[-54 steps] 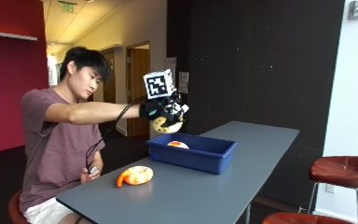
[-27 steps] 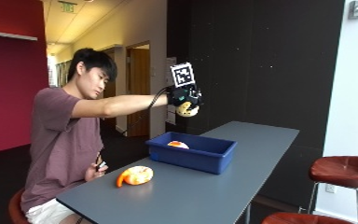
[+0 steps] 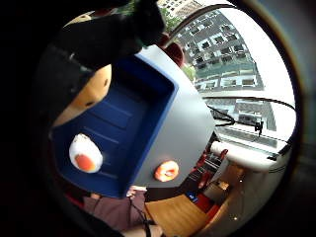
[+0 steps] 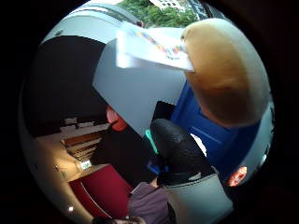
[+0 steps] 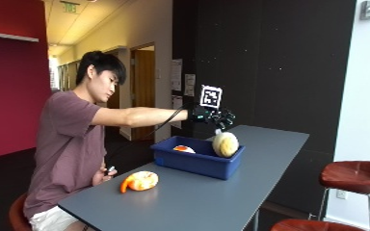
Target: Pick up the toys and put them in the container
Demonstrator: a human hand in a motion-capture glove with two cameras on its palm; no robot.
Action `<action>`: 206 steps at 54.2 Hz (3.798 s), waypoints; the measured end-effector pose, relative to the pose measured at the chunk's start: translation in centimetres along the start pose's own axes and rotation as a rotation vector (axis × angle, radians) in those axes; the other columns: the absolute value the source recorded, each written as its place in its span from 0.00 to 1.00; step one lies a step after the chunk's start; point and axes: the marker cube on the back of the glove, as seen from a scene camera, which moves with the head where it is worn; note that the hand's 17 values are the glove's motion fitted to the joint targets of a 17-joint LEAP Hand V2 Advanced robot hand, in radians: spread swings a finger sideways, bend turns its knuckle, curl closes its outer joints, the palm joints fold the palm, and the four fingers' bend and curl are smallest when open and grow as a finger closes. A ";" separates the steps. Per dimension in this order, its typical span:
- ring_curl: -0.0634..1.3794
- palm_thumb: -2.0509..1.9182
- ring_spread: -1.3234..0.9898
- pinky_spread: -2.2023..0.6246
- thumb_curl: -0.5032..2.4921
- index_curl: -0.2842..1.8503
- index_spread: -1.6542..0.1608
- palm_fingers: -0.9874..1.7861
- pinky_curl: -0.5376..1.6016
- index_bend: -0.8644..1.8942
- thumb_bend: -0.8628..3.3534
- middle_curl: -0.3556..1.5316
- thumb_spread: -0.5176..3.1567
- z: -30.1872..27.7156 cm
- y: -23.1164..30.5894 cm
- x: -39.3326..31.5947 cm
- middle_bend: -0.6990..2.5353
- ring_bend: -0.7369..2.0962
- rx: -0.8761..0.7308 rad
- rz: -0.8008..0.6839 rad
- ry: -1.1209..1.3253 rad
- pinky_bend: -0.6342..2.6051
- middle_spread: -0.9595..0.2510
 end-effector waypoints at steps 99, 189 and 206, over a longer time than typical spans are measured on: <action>0.37 0.55 0.45 0.69 0.27 0.26 0.78 0.69 0.40 0.39 0.22 0.42 0.53 23.6 24.9 22.4 0.40 0.61 0.393 -0.158 0.163 0.43 0.60; 0.50 0.57 0.45 0.65 0.38 0.62 0.80 0.61 0.55 0.58 0.20 0.62 0.47 2.0 4.6 -5.3 0.58 0.78 -0.049 -0.200 0.080 0.53 0.64; 0.26 0.50 0.55 0.77 0.30 0.41 0.76 0.21 0.48 0.34 0.19 0.43 0.49 2.5 5.5 -1.0 0.27 0.44 -0.108 -0.184 0.056 0.49 0.71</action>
